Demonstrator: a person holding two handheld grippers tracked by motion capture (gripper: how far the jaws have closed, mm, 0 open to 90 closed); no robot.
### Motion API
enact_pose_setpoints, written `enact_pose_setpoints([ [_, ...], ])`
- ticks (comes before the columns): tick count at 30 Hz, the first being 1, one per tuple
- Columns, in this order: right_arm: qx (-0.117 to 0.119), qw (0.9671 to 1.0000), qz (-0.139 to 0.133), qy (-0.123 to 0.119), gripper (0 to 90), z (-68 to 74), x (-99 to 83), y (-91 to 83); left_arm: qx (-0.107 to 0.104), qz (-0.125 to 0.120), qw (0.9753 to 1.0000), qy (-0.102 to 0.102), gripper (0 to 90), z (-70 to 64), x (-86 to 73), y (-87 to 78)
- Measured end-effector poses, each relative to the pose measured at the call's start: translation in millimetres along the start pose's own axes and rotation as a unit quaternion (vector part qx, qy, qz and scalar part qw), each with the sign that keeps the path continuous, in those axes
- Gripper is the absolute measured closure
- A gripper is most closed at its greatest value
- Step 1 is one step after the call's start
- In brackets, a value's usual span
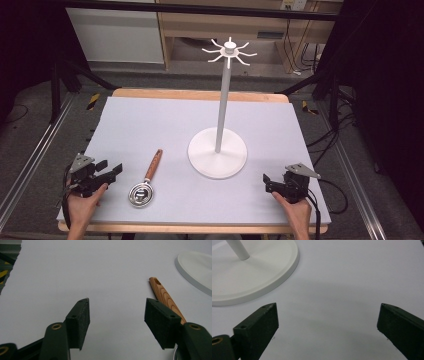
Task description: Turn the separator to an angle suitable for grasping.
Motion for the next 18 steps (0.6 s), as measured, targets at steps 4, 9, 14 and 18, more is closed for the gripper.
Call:
enact_pose_setpoints([
  [4, -0.002, 0.9999, -0.009, 0.01, 7.3, -1.3, 0.7, -3.8, -0.006, 0.0, 1.0, 0.003, 37.9, -2.3, 1.9, -1.1],
  [9, 0.003, 0.9996, 0.013, 0.024, 9.4, -3.2, -1.9, -2.8, -0.008, 0.006, 0.9999, 0.009, 37.5, -5.1, 3.4, -3.1],
  [14, -0.002, 0.9996, 0.004, 0.026, 9.8, -2.1, 0.8, -5.6, -0.024, -0.002, 0.9996, 0.014, 37.0, -10.7, 12.0, -6.7],
  [18, -0.002, 0.9996, 0.013, 0.024, 8.8, 0.0, -0.2, -2.8, -0.035, 0.001, 0.9992, 0.02, 39.3, -18.5, 14.9, -7.3],
])
Point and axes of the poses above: each handheld gripper's, and its own axes: y roughly forward along the jaws, x roughly out of its top, z roughly to its left, the point moved 2 cm from there along y, roughly forward along the jaws, and after that the axes turned 3 degrees about y, right-handed, at the moved point
